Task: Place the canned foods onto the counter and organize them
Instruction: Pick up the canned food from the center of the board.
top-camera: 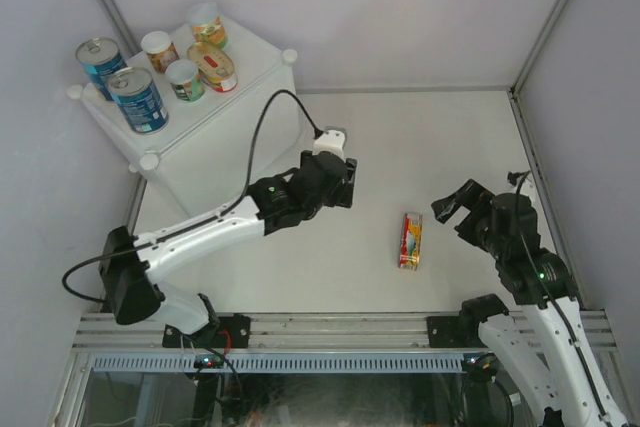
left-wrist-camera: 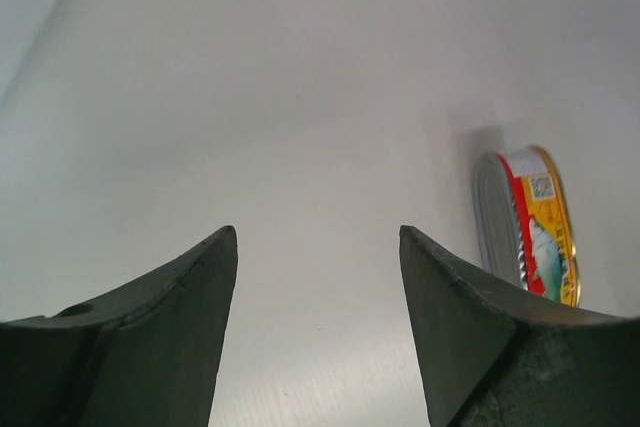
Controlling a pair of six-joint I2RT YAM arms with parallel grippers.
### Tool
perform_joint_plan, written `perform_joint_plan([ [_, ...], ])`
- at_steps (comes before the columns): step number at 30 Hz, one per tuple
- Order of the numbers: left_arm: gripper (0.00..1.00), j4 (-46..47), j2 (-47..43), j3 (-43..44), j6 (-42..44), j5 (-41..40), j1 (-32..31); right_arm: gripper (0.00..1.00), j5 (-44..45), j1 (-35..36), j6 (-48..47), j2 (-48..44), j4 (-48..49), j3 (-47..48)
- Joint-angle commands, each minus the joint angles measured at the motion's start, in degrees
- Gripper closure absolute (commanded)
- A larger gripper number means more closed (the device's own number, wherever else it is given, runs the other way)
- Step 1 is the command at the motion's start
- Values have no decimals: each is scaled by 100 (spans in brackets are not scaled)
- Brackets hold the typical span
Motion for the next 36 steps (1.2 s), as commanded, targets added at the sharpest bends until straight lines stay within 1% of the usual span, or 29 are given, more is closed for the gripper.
perform_joint_plan([
  [1,29,-221,412,513,-252,477,-149,0,-200,-244,-53,-309,-228,-95],
  [8,29,4,1069,813,-194,1159,-385,0,48,-265,-90,-454,-333,-141],
  [10,28,228,1218,887,-142,1428,-482,0,68,-290,-92,-451,-326,-137],
  [12,28,255,1448,1098,-89,1632,-577,0,95,-328,-86,-460,-307,-138],
  [17,28,262,1973,1591,-3,2139,-691,0,295,-408,-110,-513,-375,55],
  [22,28,285,2298,1836,53,2553,-719,0,580,-512,-121,-621,-385,299],
  [28,28,296,2554,1946,64,2792,-747,0,746,-674,-81,-583,-412,395],
  [36,26,223,2838,1976,84,2913,-764,0,771,-903,41,-602,-416,368],
])
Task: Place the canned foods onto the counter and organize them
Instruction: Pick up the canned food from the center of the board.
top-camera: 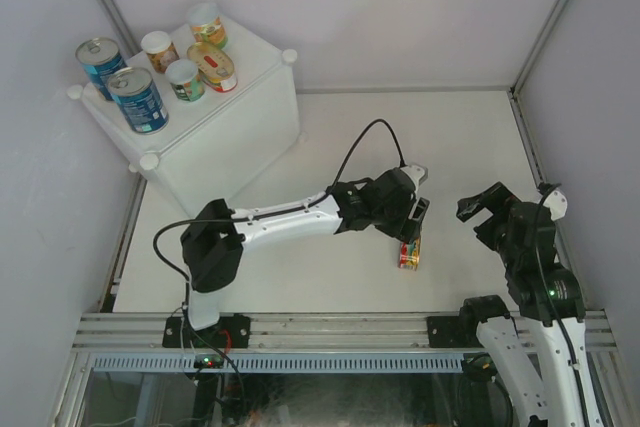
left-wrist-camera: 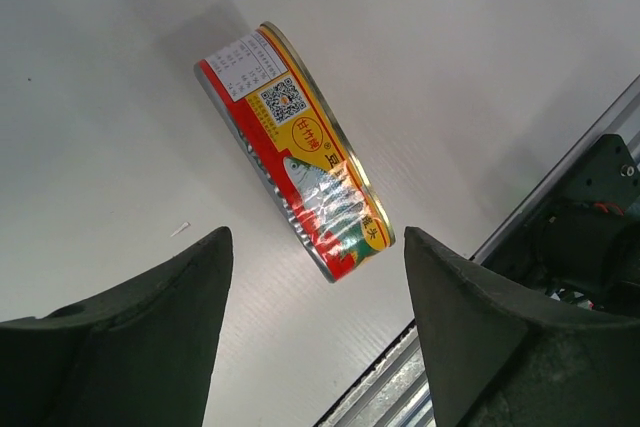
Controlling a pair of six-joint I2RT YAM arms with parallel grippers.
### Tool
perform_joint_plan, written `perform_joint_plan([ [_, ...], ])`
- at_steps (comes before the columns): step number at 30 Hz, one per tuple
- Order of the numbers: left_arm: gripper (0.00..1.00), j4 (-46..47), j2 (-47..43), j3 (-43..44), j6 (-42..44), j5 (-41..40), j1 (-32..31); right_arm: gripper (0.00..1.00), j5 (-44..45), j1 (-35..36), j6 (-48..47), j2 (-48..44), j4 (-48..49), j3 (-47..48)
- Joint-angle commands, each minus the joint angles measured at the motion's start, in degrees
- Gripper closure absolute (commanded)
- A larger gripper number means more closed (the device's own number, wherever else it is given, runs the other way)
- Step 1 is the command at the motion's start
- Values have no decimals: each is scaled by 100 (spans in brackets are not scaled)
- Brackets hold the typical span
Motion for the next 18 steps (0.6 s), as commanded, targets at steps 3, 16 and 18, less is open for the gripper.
perform_joint_plan([
  [3,26,80,196,359,97,199,-36,0,83,-187,102,-18,105,143],
  [16,23,-412,776,909,-138,-303,-48,0,133,-323,101,-112,204,98],
  [18,23,-434,817,942,-168,-346,-42,0,156,-343,114,-135,181,99],
])
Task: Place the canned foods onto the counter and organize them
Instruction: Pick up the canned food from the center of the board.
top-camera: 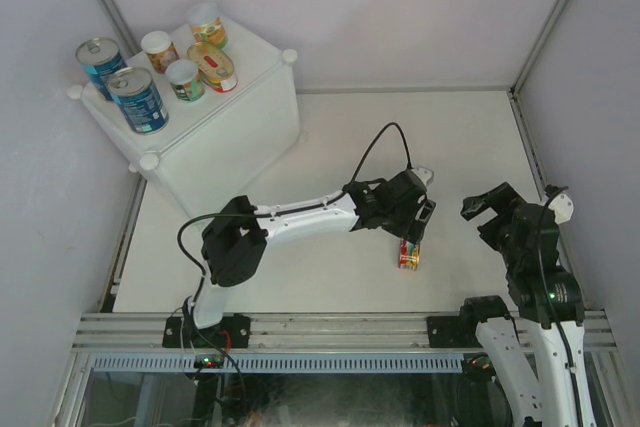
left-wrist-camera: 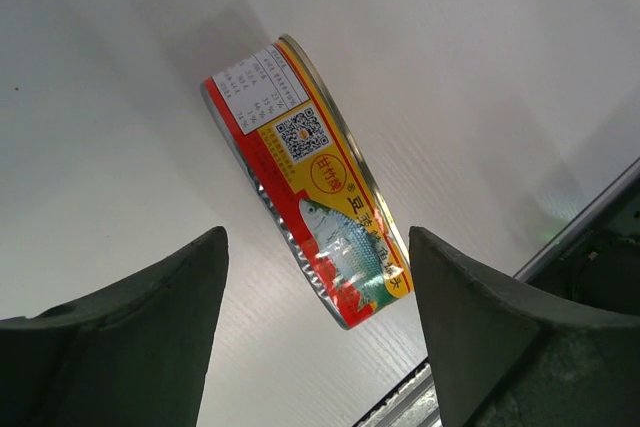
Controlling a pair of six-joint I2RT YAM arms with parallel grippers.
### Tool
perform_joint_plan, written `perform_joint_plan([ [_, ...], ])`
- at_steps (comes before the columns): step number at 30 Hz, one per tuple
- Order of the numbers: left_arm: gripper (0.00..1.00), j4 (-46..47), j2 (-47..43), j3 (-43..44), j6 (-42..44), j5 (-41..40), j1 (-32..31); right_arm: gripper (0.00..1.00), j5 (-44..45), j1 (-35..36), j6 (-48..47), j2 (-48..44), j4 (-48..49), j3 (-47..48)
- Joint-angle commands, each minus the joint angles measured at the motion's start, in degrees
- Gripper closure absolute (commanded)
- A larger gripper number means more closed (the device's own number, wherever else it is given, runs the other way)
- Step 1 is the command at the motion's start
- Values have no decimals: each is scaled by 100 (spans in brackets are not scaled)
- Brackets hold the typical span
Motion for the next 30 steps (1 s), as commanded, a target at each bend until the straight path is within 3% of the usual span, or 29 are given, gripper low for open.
perform_joint_plan([
  [1,23,-147,75,355,-109,-225,-34,0,118,-69,31,-102,145,102],
  [30,22,237,487,369,-286,-491,-146,0,30,-72,63,25,76,164],
])
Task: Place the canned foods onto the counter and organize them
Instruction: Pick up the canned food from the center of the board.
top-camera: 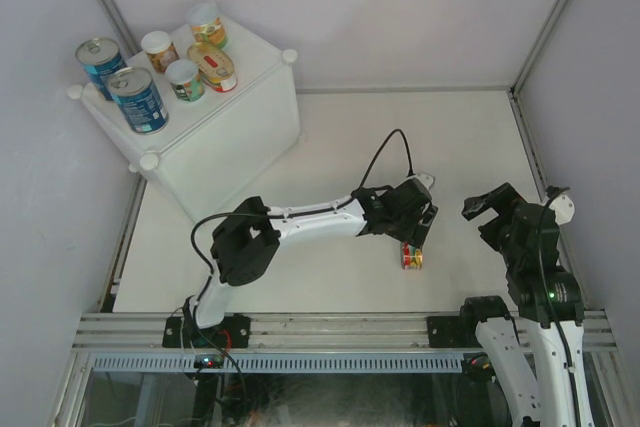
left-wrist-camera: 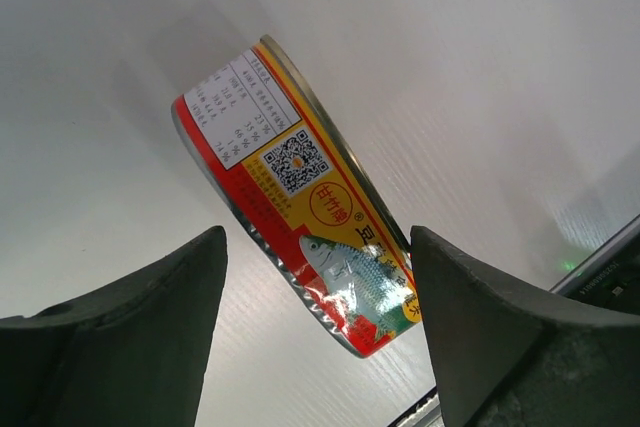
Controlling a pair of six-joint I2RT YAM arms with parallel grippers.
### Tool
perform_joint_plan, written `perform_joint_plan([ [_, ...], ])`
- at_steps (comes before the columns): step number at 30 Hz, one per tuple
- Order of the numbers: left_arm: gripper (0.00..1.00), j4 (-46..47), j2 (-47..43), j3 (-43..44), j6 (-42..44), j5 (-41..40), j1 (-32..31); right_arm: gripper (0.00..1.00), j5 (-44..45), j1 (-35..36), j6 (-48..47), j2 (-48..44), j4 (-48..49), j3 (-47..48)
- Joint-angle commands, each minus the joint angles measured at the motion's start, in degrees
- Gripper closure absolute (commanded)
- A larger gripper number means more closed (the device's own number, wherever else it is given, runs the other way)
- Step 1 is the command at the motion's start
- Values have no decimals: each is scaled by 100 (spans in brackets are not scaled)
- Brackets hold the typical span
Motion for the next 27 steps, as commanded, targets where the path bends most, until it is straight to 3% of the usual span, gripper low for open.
perform_joint_plan([
  [1,22,128,120,288,-15,-260,-56,0,17,30,25,69,112,154],
  [15,22,-114,271,530,-105,-353,-61,0,44,74,-13,137,160,173],
  [27,25,-370,277,450,379,-522,-50,0,56,102,-19,177,171,176],
])
